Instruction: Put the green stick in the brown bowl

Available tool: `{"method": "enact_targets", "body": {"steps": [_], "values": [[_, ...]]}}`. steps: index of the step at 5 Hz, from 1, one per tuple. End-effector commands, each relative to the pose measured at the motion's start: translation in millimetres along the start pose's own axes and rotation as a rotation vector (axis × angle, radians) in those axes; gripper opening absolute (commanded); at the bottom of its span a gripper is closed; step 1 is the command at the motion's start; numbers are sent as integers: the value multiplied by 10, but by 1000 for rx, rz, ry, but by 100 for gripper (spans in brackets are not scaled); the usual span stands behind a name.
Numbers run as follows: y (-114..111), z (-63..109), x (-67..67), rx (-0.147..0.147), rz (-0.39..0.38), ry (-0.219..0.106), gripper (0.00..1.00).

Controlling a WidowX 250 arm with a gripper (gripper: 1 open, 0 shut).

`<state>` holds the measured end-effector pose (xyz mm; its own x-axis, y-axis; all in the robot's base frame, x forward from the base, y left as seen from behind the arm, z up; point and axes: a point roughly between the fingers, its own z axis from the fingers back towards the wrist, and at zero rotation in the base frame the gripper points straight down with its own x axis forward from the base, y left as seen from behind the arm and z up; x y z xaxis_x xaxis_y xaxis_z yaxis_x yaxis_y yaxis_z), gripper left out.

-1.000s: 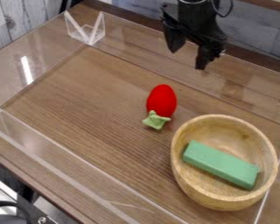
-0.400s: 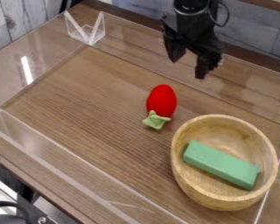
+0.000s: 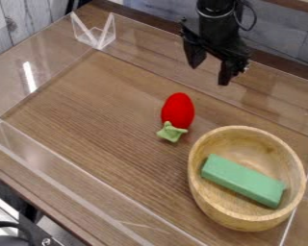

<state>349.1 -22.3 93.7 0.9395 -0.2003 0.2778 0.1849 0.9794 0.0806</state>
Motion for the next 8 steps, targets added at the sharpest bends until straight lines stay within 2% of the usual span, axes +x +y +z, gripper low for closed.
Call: {"method": "enact_targets", "body": {"steps": [1, 3, 4, 5, 6, 7, 8], "values": [[71, 110, 90, 7, 31, -33, 100], [282, -49, 59, -10, 41, -2, 100], [427, 133, 43, -5, 110, 3, 0], [486, 344, 40, -19, 162, 5, 100], [405, 454, 78, -29, 135, 6, 100], [272, 451, 110, -64, 111, 16, 100], [160, 445, 80, -69, 139, 21, 100]]}}
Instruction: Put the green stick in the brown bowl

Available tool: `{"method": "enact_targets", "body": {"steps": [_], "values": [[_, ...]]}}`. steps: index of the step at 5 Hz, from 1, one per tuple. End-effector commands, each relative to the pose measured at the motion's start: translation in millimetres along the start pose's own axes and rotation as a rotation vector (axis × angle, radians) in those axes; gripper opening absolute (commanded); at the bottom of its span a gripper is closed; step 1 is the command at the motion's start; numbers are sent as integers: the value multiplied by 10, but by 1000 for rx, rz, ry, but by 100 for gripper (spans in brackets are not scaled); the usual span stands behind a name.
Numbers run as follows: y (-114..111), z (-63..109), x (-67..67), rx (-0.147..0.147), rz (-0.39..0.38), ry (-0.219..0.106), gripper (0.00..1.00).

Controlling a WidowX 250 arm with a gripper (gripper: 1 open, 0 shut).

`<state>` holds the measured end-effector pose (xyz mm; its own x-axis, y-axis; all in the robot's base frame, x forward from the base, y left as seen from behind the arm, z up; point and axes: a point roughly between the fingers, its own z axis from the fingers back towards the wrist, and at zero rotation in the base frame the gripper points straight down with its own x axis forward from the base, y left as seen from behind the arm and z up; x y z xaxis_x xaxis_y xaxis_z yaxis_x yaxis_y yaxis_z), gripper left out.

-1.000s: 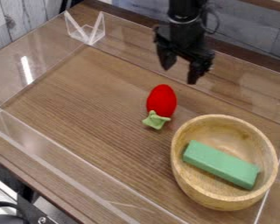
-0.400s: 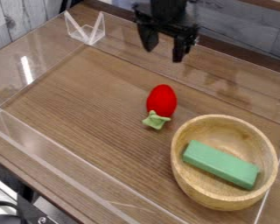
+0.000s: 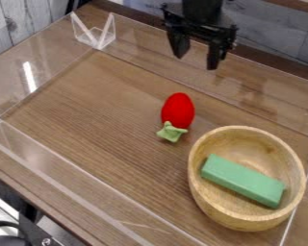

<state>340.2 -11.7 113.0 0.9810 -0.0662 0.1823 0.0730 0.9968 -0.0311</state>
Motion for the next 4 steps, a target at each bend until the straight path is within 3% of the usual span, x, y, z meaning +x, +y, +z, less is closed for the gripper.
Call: {"method": "enact_targets", "body": {"steps": [1, 2, 3, 4], "values": [[-29, 253, 44, 11, 22, -74, 100], [235, 201, 51, 8, -7, -67, 100], [467, 111, 52, -13, -17, -55, 100], [336, -27, -12, -30, -23, -44, 100]]}}
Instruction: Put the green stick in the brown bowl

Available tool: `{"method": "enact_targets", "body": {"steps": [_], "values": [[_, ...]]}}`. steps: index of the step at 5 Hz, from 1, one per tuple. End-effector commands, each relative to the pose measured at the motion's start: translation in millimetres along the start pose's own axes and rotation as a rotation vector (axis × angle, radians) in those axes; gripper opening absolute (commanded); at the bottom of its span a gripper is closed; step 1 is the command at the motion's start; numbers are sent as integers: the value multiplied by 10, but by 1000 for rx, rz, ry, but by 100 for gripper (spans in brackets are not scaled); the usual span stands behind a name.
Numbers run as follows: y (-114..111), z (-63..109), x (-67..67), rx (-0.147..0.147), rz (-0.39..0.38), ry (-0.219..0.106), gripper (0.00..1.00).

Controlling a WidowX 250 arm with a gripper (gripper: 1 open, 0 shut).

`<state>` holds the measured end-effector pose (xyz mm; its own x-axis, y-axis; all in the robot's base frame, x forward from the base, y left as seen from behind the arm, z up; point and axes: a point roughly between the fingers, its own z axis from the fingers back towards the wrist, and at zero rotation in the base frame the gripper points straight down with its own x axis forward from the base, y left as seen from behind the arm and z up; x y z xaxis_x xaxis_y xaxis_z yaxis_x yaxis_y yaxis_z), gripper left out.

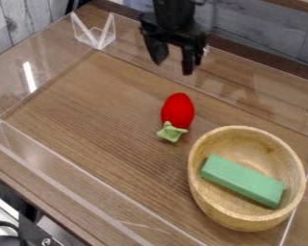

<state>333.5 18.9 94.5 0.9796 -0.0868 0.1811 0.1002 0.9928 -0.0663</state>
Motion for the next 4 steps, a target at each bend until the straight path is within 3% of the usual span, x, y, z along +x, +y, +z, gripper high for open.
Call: {"method": "enact_targets", "body": {"steps": [1, 2, 3, 4], "values": [[-107, 33, 86, 9, -18, -36, 100], [-271, -12, 52, 20, -9, -40, 100], [-275, 58, 39, 27, 21, -60, 100], [-64, 133, 7, 30, -16, -75, 100]]}}
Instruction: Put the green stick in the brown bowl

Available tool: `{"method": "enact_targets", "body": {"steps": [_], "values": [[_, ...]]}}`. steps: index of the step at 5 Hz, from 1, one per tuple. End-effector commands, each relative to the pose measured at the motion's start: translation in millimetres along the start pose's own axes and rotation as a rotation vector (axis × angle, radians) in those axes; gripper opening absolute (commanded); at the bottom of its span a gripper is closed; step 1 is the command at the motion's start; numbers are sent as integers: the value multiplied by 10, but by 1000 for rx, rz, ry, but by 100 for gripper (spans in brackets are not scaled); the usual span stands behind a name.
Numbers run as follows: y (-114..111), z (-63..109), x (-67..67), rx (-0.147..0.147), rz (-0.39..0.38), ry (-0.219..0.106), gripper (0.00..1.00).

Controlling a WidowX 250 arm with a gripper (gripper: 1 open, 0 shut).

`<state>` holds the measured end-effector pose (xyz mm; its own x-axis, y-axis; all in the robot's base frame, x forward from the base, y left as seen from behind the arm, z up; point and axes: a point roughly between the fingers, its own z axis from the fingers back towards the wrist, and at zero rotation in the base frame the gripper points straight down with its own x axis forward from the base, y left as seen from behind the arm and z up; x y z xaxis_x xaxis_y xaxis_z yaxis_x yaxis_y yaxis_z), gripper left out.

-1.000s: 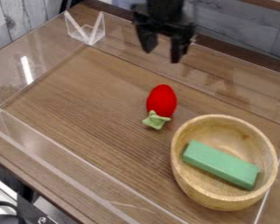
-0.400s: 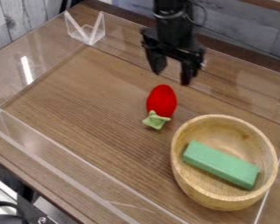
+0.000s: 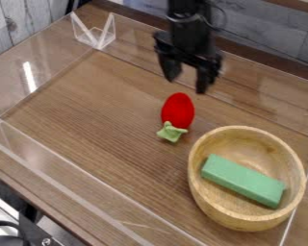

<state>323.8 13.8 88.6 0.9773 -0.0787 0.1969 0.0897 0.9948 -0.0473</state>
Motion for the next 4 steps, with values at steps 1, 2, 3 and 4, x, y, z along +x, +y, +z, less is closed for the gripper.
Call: {"method": "enact_targets", "body": {"steps": [1, 2, 3, 4], "values": [[176, 252, 136, -10, -45, -70, 100], [19, 187, 229, 12, 14, -77, 100], [-157, 74, 319, 28, 55, -77, 100], [-136, 8, 380, 41, 80, -75, 100]]}}
